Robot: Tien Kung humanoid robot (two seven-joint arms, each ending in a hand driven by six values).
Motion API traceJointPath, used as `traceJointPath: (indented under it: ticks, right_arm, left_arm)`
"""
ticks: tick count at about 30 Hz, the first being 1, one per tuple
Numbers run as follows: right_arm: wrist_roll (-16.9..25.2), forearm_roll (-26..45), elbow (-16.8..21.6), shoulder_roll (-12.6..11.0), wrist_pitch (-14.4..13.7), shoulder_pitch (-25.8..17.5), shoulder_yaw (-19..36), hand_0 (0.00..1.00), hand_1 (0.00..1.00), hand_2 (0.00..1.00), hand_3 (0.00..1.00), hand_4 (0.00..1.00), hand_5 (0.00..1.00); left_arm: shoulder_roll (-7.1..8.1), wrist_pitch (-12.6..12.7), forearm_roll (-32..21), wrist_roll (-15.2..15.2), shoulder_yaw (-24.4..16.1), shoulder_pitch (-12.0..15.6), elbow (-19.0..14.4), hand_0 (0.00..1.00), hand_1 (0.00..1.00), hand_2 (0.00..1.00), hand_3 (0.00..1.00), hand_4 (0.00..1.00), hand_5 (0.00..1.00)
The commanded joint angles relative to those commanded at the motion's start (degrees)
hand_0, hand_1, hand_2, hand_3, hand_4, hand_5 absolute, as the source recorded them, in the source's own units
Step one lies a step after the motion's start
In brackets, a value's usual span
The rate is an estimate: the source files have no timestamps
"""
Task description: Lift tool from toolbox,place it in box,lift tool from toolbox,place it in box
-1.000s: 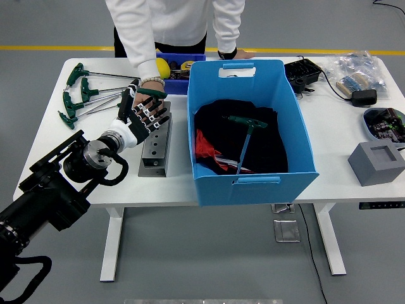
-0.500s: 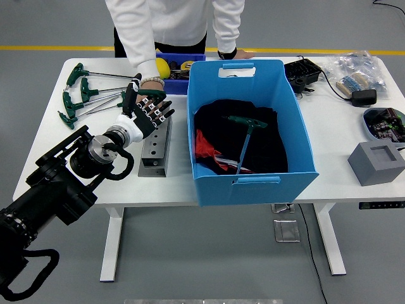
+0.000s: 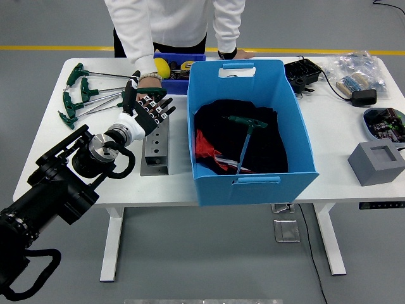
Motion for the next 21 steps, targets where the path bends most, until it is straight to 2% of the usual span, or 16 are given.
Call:
traceJointPath:
  ticks: [9, 21]
  right_arm:
    - [0.2, 0.9, -0.1, 0.0, 0.0, 0.0, -0.5, 0.622, 0.616, 0.683, 0.532, 0.781, 0.578]
    - [0.1, 0.3, -0.1, 0.1, 0.0, -0.6, 0.8, 0.622, 0.614, 0.683, 0.532, 0.781, 0.578]
  left_arm:
    - [0.64, 0.3, 0.0, 0.1, -1.0, 0.4, -2.5, 0.813, 0.854, 0.931, 0.921, 0.851, 0.855]
    - [2.03, 0.9, 0.8, 0.8, -3.8, 1.2, -7.8, 0.821, 0.858, 0.927, 0.917, 0.853, 0.856]
